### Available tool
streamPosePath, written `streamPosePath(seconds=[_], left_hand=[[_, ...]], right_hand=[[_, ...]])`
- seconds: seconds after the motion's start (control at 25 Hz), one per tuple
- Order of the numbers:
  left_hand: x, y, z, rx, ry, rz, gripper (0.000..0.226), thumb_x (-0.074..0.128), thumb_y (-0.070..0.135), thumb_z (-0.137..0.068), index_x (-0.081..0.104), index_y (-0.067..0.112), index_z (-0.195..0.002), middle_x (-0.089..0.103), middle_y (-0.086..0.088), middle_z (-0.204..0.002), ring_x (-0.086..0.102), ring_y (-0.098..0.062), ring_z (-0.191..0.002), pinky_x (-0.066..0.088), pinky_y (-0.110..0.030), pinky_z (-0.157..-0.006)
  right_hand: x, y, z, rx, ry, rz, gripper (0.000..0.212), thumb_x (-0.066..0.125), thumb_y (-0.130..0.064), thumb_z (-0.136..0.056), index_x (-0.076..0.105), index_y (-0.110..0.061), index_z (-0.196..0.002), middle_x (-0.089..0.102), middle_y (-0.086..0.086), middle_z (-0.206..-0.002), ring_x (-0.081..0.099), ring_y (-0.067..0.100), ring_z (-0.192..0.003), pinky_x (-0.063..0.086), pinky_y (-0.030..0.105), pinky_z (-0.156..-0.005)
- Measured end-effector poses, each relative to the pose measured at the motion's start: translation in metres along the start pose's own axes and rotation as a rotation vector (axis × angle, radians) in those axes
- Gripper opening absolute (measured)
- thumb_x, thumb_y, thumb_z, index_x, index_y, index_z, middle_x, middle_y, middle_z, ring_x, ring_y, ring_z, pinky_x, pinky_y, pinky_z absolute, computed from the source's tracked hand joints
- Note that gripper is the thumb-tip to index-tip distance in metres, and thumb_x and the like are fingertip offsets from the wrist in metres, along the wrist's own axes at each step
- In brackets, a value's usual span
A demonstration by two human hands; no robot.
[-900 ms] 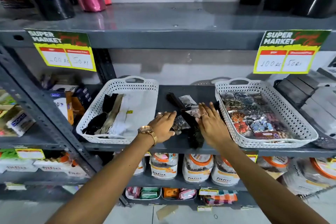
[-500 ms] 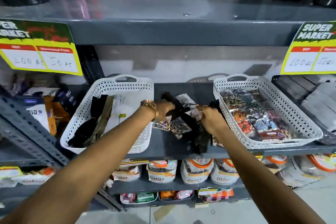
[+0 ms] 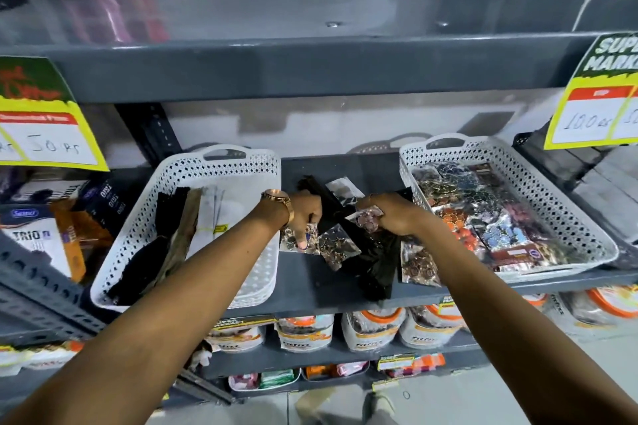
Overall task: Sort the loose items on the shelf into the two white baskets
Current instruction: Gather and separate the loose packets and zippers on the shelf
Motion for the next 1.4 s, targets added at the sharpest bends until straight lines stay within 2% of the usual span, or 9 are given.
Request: streamPosePath(seconds=[0.2,0.32,0.48,0.72,0.92,1.12,1.28,1.36,1.4], left_hand=[[-0.013,0.0,0.002,0.002,0.037,0.119,0.039,0.082,0.015,-0.067,0.065,0.005,-0.101,0.065,-0.014,-0.095,0.051,-0.018,-0.069,0.033,-0.021,-0.051],[-0.03,-0.001,-0.001,-0.014,0.107,0.26,0.042,0.082,0.018,-0.069,0.064,-0.001,-0.102,0.063,-0.023,-0.095,0.058,-0.032,-0.085,0.041,-0.026,-0.063],[-0.009,0.01,-0.008,-0.075,0.021,0.45,0.026,0.08,0.025,-0.072,0.059,0.011,-0.075,0.053,0.002,-0.068,0.052,-0.012,-0.065,0.044,-0.023,-0.06],[0.022,0.017,-0.021,-0.212,0.055,0.524,0.038,0.084,0.024,-0.063,0.048,0.017,-0.054,0.051,0.001,-0.057,0.045,-0.012,-0.053,0.035,-0.02,-0.046],[-0.024,0.001,-0.014,-0.239,0.153,0.65,0.029,0.082,0.023,-0.07,0.057,0.014,-0.08,0.057,-0.002,-0.074,0.055,-0.015,-0.071,0.051,-0.026,-0.061],[-0.082,0.0,-0.048,-0.233,0.528,0.984,0.049,0.078,0.014,-0.073,0.053,0.007,-0.115,0.056,-0.006,-0.102,0.056,-0.021,-0.098,0.052,-0.036,-0.091],[-0.053,0.035,-0.097,-0.272,0.459,0.985,0.019,0.057,0.02,-0.088,0.052,0.003,-0.095,0.048,-0.008,-0.088,0.049,-0.018,-0.082,0.05,-0.026,-0.08],[-0.047,0.044,-0.105,-0.275,0.463,0.852,0.029,0.043,0.027,-0.09,0.048,0.01,-0.067,0.047,-0.004,-0.071,0.051,-0.016,-0.074,0.041,-0.008,-0.058],[-0.048,0.046,-0.101,-0.304,0.475,0.798,0.026,0.045,0.023,-0.091,0.054,0.008,-0.072,0.056,-0.009,-0.076,0.057,-0.021,-0.084,0.042,-0.01,-0.059]], right_hand=[[0.011,-0.005,-0.006,-0.048,-0.06,0.066,0.048,0.056,-0.008,-0.092,0.045,-0.011,-0.139,0.041,0.01,-0.148,0.038,0.028,-0.136,0.03,0.032,-0.11],[0.016,-0.004,-0.013,-0.055,-0.085,0.171,0.042,0.061,-0.019,-0.09,0.053,-0.014,-0.131,0.045,0.01,-0.143,0.034,0.028,-0.137,0.026,0.037,-0.114],[0.009,0.002,-0.022,-0.059,-0.031,0.19,0.045,0.068,-0.027,-0.084,0.053,-0.018,-0.125,0.051,0.009,-0.136,0.04,0.033,-0.13,0.04,0.042,-0.106],[-0.014,0.013,-0.014,0.001,0.197,0.024,0.054,0.07,-0.029,-0.082,0.049,-0.015,-0.13,0.051,0.009,-0.138,0.052,0.028,-0.123,0.043,0.04,-0.104],[-0.067,0.032,0.005,0.127,0.572,-0.195,0.047,0.066,-0.031,-0.086,0.051,-0.004,-0.121,0.065,0.014,-0.118,0.066,0.031,-0.105,0.053,0.032,-0.084],[-0.091,0.039,-0.008,0.268,0.557,-0.16,0.034,0.056,-0.01,-0.092,0.046,0.002,-0.122,0.064,0.02,-0.112,0.064,0.033,-0.104,0.043,0.024,-0.071],[-0.072,0.04,-0.026,0.301,0.446,-0.038,0.039,0.054,-0.01,-0.09,0.045,0.002,-0.126,0.059,0.021,-0.121,0.059,0.036,-0.112,0.049,0.039,-0.09],[-0.059,0.035,-0.029,0.315,0.352,0.095,0.036,0.051,-0.007,-0.092,0.048,0.0,-0.127,0.057,0.021,-0.126,0.058,0.034,-0.114,0.05,0.038,-0.09],[-0.054,0.033,-0.03,0.317,0.326,0.148,0.036,0.051,-0.007,-0.093,0.048,0.0,-0.128,0.055,0.021,-0.129,0.058,0.033,-0.116,0.05,0.038,-0.09]])
Point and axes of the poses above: each hand's wrist, its own z-axis away from the middle knuckle, its own x-axis out of the palm, y = z × x, the point moved 9 cm from there along -z, towards the middle knuckle
